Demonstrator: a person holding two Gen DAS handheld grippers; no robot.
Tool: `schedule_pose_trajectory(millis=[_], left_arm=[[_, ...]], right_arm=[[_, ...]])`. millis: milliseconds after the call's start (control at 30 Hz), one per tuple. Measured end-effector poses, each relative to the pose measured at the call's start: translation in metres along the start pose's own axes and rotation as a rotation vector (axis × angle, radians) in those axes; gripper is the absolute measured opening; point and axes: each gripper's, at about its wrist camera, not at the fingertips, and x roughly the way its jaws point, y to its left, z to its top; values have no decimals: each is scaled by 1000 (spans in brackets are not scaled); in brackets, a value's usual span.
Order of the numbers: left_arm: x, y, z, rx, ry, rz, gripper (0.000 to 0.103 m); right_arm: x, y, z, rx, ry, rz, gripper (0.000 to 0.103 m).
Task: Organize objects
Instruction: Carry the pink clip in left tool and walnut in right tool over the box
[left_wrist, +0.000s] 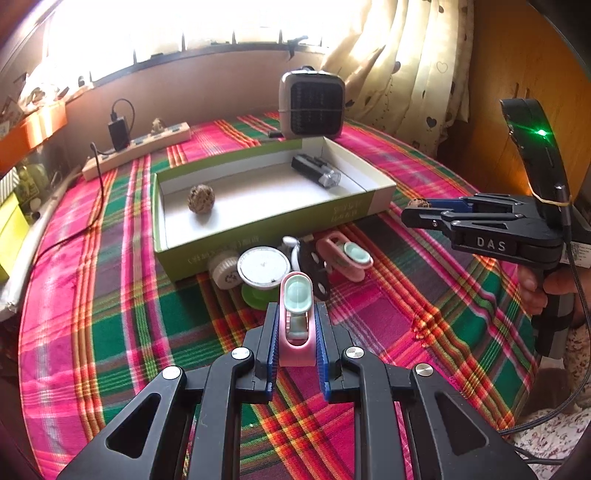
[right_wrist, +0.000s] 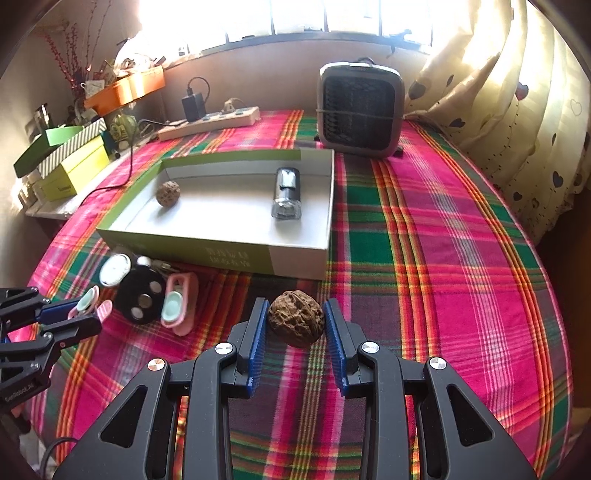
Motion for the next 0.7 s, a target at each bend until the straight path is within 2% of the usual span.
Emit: schedule_pose_trajectory(millis=[367, 700], left_arm=[[-7, 17, 23, -43, -52, 35, 16], [8, 31, 48, -76, -65, 49, 16]], right_arm=[[-12, 19, 25, -51, -54, 41, 32], [4, 33, 62, -104, -73, 72, 32]])
